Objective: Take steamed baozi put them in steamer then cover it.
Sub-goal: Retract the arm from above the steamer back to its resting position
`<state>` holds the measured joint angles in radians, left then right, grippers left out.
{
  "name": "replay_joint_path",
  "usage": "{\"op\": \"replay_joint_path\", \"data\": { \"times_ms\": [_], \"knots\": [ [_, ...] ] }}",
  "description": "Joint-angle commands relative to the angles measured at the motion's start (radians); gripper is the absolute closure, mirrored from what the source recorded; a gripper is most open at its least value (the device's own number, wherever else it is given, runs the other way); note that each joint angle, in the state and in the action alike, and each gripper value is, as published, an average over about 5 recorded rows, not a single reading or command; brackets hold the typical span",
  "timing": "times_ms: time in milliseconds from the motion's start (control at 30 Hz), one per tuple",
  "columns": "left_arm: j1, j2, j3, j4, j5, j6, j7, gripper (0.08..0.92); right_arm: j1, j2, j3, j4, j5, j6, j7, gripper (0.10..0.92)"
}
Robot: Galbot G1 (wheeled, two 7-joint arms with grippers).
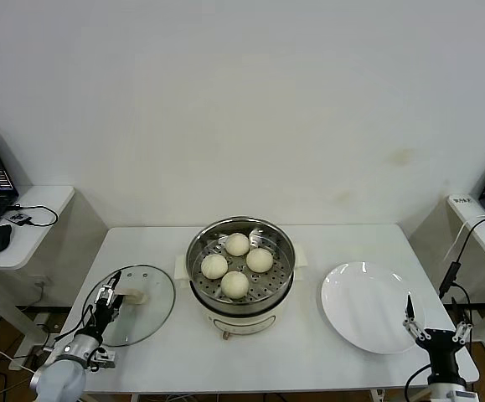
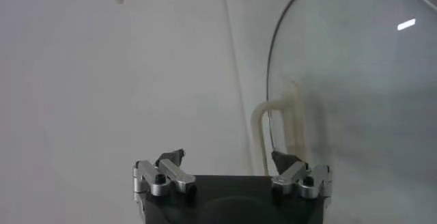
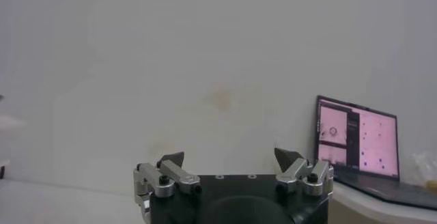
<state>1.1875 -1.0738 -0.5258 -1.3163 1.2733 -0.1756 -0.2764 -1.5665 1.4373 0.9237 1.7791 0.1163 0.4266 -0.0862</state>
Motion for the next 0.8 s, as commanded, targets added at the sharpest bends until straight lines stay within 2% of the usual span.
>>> {"op": "replay_joint_path", "data": {
  "times_ms": [33,567,800],
  "knots": [
    [-0.043,0.001,0.011,0.048,-0.005,0.0,-0.001,0.177,-0.001,0.004,0.001,-0.003,-0.004,0.003,0.0,0.203],
    [-0.075,-0.001,0.035,0.095,-0.045,-0.015,0.008,0.193,0.006,0.009,-0.004,-0.019,-0.016,0.008,0.0,0.203],
    [-0.077,-0.003,0.04,0.104,-0.055,-0.03,0.009,0.372,0.006,0.011,-0.004,-0.021,-0.018,0.009,0.0,0.203]
  ]
}}
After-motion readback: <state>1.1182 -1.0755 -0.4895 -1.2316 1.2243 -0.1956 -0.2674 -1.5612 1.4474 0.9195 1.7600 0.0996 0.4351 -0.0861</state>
